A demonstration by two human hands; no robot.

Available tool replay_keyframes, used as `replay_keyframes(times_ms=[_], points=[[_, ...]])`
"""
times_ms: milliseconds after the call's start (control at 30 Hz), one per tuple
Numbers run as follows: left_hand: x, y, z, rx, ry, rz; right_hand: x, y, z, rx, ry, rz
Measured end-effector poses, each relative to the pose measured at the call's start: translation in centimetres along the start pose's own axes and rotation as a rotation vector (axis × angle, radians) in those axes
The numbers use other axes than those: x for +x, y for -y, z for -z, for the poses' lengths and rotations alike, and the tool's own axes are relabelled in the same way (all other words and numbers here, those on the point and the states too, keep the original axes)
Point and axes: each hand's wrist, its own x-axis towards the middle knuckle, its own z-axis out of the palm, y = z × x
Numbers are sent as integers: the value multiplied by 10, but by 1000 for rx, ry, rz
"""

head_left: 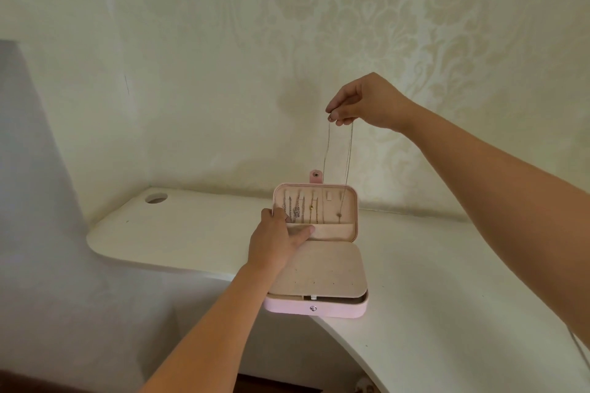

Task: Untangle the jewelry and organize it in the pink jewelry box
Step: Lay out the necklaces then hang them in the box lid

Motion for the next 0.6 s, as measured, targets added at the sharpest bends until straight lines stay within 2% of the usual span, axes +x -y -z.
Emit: replay_keyframes(times_ms=[133, 600], points=[[0, -1, 0, 0, -1, 3, -3, -3, -6, -50, -60, 13], [1, 0, -1, -14, 6, 6, -30, -42, -50, -86, -83, -76]])
